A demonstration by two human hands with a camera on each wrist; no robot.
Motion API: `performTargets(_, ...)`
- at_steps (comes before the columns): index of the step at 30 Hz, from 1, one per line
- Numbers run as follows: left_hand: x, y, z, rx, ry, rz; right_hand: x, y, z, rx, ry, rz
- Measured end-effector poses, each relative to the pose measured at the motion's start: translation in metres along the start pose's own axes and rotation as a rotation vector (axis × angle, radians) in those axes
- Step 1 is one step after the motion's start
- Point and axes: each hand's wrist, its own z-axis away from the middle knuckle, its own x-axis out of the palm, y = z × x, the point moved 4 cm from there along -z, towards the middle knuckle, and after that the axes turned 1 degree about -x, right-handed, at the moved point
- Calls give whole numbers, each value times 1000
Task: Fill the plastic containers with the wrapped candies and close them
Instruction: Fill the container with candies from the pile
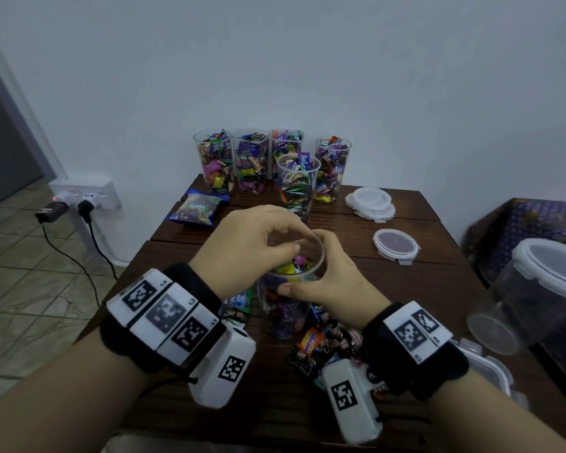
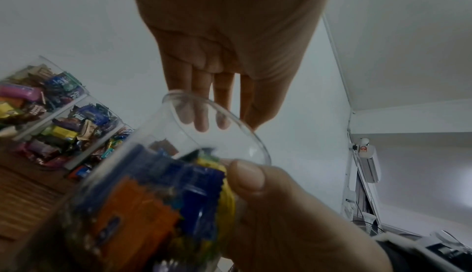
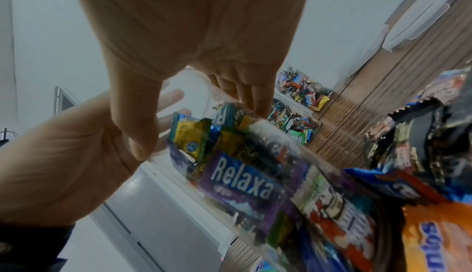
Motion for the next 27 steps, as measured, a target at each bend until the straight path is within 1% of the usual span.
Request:
performTargets(2,-3,-2,-1,4,60,25,1,1,-4,-7,20,1)
performTargets(5,-14,-11,-1,-10,202,17,-1,2,-11,6,63,14)
performTargets(7,-22,-22,4,-69,293,43,0,1,-16,19,87,20)
performTargets(9,-26,-34,12,-151,331,34,1,2,-21,41,104,22)
performTargets(10,-26,-40,16,-203,308,7,1,3,-23,49,112,21)
performTargets(11,-24,-47,21,-264,257,-31,1,4,-26,58,118,24)
performTargets(14,-15,-66,34,-455,30,-193,2,7,-33,79,121,33)
performTargets(16,-10,-78,43,-566,-113,-306,3,7,-33,88,90,35)
performTargets(18,-6,-88,48,-643,-212,-363,2,7,-31,95,37,56)
performTargets(21,0,-100,54,-699,-303,-379,-8,1,-25,100,-70,177)
performTargets(22,3,-104,55,-702,-324,-385,-13,-1,-23,105,-116,256)
performTargets(25,11,-111,55,-698,-379,-424,-31,-3,-14,162,-247,586)
performTargets(27,18,-115,54,-703,-443,-465,-42,2,-7,214,-314,730)
